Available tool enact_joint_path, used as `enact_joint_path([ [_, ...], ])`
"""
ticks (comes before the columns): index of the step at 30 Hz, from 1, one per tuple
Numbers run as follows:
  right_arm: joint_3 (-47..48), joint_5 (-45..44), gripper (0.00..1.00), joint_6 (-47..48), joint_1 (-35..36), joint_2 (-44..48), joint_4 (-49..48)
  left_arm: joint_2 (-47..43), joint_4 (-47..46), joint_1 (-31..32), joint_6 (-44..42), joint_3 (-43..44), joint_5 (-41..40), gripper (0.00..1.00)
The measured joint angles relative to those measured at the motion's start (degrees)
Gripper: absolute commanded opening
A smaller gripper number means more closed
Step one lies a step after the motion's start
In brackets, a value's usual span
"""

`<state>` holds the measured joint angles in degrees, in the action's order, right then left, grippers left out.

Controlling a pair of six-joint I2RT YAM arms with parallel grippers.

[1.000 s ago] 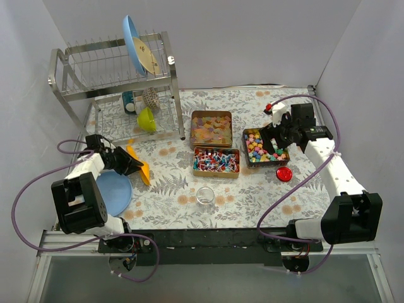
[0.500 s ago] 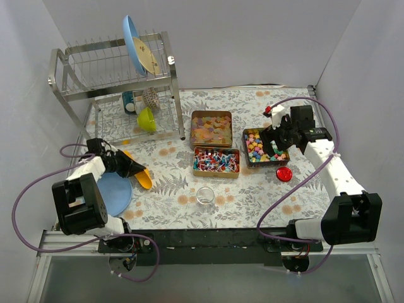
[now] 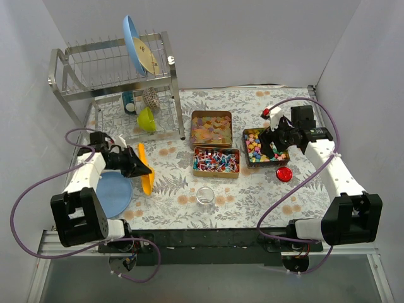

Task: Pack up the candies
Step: Pick up the spatula from the center of the board.

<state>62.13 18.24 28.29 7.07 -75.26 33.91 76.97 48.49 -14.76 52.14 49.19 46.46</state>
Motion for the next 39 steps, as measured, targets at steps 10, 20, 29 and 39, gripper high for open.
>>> enact_joint_path([
  [10,7.58,12.0,0.88,10.64,0.68,0.11,9.27,-3.61,5.38,23.08,-8.66,1.07,10.99,0.0],
  [20,27.82,27.23,0.92,17.35,0.72,-8.83,17.46,16.48,12.83,38.42,-26.67,30.21,3.74,0.0],
  [29,35.34,36.04,0.93,18.32,4.02,-15.15,23.43,20.09,20.41,43.78,-48.65,40.57,-8.35,0.0],
  [39,34.8,35.43,0.93,25.14,14.8,-15.23,27.47,18.18,19.3,54.58,-53.4,34.91,-18.38,0.0],
])
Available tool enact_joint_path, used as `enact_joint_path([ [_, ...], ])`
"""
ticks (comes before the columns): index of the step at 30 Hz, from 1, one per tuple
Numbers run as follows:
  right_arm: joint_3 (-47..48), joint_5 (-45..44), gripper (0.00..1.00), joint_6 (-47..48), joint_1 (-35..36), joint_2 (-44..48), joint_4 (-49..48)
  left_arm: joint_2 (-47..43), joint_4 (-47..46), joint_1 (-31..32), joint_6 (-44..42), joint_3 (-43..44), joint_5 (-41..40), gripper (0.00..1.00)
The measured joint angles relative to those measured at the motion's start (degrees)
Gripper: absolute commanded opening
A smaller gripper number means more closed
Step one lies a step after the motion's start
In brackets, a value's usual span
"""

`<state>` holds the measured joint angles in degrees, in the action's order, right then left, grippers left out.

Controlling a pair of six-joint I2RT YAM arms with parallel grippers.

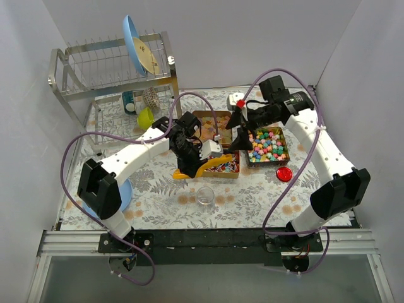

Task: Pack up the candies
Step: Pick up the spatula from the center of the board.

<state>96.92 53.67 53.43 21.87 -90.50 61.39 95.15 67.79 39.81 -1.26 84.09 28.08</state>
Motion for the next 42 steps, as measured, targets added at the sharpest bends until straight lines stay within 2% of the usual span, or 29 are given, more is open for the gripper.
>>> enact_joint_path([
  [4,-0.7,-0.35,0.93,1.29,2.69,-0.87,0.57,-1.42,-1.81,0.96,0.96,-0.07,-1.36,0.0],
  [14,-6.23,-2.75,0.89,2.23,3.67,-3.02,0.44,-7.69,-5.25,1.27,2.91,-0.26,-1.27,0.0],
  [22,-6.34,-2.97,0.86,1.79,5.62,-3.72,-0.33,-8.13,-5.42,1.73,3.85,-0.26,-0.11,0.0],
  [27,-6.34,-3.17,0.78,1.51,7.21,-3.76,-0.5,-8.13,-5.84,2.1,4.37,-0.26,0.39,0.0],
  [30,-6.34,-3.48,0.57,1.14,7.74,-3.76,-1.14,-8.13,-6.19,2.25,4.74,-0.26,0.87,0.0],
  [31,-6.34,-3.48,0.42,1.05,7.8,-3.76,-1.33,-8.13,-6.32,2.32,4.92,-0.26,0.94,0.0],
  [32,-6.34,-3.54,0.35,0.68,7.87,-3.76,-1.49,-8.13,-6.47,2.32,5.03,-0.26,1.03,0.0],
  [33,-6.34,-3.54,0.22,0.85,7.89,-3.76,-1.62,-8.13,-6.6,2.32,5.05,-0.26,1.07,0.0],
  [35,-6.34,-3.23,0.09,-0.31,7.89,-3.76,-1.33,-8.13,-6.84,2.32,5.03,-0.26,0.61,0.0],
  [37,-6.36,-3.15,0.01,-0.9,7.89,-3.76,-1.44,-8.13,-6.95,2.27,5.22,-0.26,0.57,0.01],
  [38,-6.36,-3.15,0.01,-0.94,7.89,-3.74,-1.42,-8.13,-7.04,2.27,5.33,-0.26,0.59,0.17],
  [42,-6.78,-3.72,0.01,-0.96,7.87,-3.63,-2.38,-8.44,-8.35,2.32,6.71,-0.85,-0.11,0.44],
])
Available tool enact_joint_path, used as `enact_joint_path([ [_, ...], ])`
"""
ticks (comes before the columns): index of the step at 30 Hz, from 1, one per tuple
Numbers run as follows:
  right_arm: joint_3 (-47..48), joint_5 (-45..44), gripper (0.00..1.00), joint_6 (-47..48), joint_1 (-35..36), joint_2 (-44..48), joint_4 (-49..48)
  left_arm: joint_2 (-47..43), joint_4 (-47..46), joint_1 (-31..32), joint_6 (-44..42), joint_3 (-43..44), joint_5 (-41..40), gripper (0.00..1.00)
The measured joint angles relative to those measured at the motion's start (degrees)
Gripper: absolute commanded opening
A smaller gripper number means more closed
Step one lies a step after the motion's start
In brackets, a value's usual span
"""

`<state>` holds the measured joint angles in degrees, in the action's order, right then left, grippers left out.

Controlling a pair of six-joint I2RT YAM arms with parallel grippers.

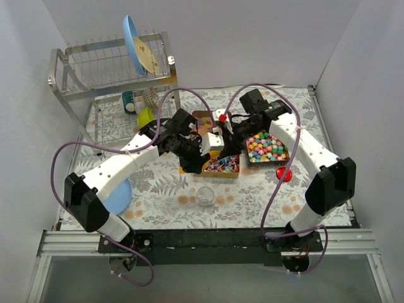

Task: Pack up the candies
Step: Pick up the spatula from the center of the board.

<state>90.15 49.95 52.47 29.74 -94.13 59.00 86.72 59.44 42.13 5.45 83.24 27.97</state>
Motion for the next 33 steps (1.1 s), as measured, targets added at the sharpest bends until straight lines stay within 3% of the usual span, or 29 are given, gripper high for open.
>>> enact_joint_path([
  [3,-2.6,-0.79,0.01,0.07,-0.59,1.05,-0.94,-2.43,-2.69,0.04,2.05,-3.19,-1.95,0.56],
  [6,-6.12,-1.51,0.01,0.0,-1.79,2.43,-0.96,-7.76,-6.64,-3.45,5.4,-8.26,-2.01,0.6],
  [8,-7.19,-2.01,0.01,-0.09,-3.21,3.21,-0.94,-10.82,-8.15,-10.14,9.31,-10.1,-0.31,0.63],
  [9,-7.65,-2.27,0.01,-0.24,-3.96,3.54,-1.05,-11.5,-9.25,-14.71,11.52,-10.4,1.01,0.74],
  [12,-10.14,-3.74,0.01,-3.04,-5.51,6.23,-4.22,-11.54,-13.88,-26.12,20.02,-12.61,5.73,0.74],
  [14,-13.16,-4.07,0.01,-6.12,-5.77,9.7,-7.93,-12.02,-17.92,-29.53,26.91,-17.4,9.01,0.74],
  [19,-18.69,-3.61,0.01,-12.0,-4.83,18.71,-13.75,-13.53,-25.22,-29.75,39.26,-29.14,19.63,0.74],
  [25,-20.11,-2.21,0.01,-17.88,-4.09,20.06,-18.71,-11.74,-34.99,-29.57,48.52,-30.77,30.69,0.7],
  [33,-20.72,-2.16,0.01,-21.27,-3.76,19.96,-20.83,-8.52,-46.4,-29.59,58.07,-34.77,38.66,0.64],
])
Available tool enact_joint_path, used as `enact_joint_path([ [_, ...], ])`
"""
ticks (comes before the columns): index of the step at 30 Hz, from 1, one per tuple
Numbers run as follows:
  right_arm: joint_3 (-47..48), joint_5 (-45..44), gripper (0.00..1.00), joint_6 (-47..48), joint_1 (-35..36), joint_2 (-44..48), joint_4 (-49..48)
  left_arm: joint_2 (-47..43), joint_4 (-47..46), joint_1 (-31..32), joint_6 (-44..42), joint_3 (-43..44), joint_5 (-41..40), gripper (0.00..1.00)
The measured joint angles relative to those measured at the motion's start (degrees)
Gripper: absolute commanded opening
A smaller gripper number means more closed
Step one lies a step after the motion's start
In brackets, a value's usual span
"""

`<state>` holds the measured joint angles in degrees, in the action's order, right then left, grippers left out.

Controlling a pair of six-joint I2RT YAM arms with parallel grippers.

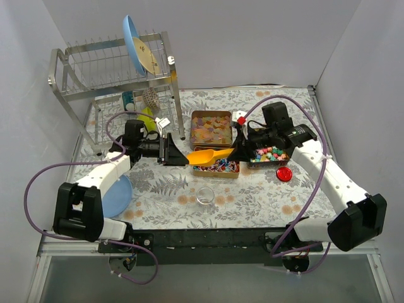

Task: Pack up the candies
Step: Pick up the spatula from the center of the board.

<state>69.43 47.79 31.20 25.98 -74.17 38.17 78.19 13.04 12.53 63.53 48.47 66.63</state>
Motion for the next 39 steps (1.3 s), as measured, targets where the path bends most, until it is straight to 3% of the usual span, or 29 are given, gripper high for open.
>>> enact_joint_path([
  [7,0.0,0.15,0.01,-1.29,1.16,-1.22,-1.27,0.79,-9.7,0.0,8.52,-4.39,3.69,0.51],
  [17,0.0,-1.86,0.01,-3.56,5.53,-2.1,-4.7,4.31,-21.09,-0.55,17.66,-7.69,7.89,0.14],
  [20,-0.26,-3.13,0.3,-2.56,6.1,-2.12,-4.44,4.9,-23.19,-1.11,20.41,-8.0,8.5,0.02],
  [21,-0.72,-3.54,0.45,-1.88,6.23,-2.12,-4.0,4.92,-23.89,-1.4,21.29,-8.15,8.7,0.0],
  [24,-1.42,-4.39,0.58,-0.11,6.4,-2.36,-2.71,4.96,-23.89,-1.4,21.24,-8.37,8.41,0.0],
  [26,-1.03,-3.08,0.75,1.66,5.99,-2.84,0.28,4.94,-23.8,-1.09,20.24,-8.35,8.61,0.0],
  [31,0.44,0.13,0.76,5.18,5.49,-3.56,6.82,4.94,-22.23,-0.83,17.16,-8.37,8.72,0.0],
  [39,0.55,-2.38,0.75,6.93,6.1,-2.73,6.19,4.02,-20.35,-0.85,15.08,-9.46,5.95,0.0],
])
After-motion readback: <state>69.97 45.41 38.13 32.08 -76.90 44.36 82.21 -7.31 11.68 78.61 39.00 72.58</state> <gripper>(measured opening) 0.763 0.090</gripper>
